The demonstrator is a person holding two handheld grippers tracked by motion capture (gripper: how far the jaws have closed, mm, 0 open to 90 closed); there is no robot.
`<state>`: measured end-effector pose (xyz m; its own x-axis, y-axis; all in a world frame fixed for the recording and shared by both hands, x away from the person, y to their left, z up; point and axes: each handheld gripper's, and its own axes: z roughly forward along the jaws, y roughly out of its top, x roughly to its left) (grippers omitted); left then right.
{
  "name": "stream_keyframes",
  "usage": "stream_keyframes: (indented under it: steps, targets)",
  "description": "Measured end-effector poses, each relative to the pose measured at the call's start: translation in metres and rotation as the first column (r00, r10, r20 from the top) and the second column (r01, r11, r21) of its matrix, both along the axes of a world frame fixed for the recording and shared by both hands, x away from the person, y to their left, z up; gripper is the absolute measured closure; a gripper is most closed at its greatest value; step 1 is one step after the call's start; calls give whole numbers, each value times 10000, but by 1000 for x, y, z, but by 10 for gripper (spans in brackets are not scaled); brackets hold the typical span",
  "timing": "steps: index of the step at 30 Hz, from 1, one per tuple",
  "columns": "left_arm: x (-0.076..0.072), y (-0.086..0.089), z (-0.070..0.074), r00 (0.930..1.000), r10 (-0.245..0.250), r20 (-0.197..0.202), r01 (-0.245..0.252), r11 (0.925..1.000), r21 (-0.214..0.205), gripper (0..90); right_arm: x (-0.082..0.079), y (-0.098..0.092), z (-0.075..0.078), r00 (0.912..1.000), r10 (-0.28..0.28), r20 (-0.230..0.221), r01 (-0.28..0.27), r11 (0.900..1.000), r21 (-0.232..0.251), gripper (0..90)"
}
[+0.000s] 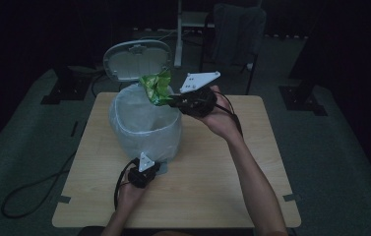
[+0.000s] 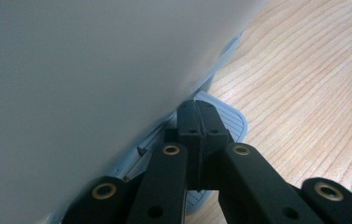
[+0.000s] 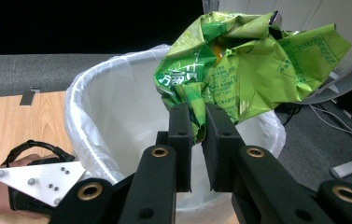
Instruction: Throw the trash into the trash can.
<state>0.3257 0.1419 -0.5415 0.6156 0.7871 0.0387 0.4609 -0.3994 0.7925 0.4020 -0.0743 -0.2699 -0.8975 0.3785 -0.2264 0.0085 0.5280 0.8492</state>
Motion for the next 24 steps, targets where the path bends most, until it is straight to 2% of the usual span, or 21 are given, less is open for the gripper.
stream_keyframes:
  steps: [15,16,17,24]
  targets:
    - [0,0,0,10000,-2,12,2,10000,17,900,2,2,-1,10000,-70,-49,70,10000,22,805]
    - [0,0,0,10000,0,13,0,10000,19,900,2,3,-2,10000,-2,-42,2,10000,28,639]
    - [0,0,0,10000,0,12,0,10000,17,900,3,3,-3,9998,86,-168,-85,10000,49,587]
    - [0,0,0,10000,-1,13,1,10000,19,900,1,1,-3,9997,-42,-225,45,9999,114,544]
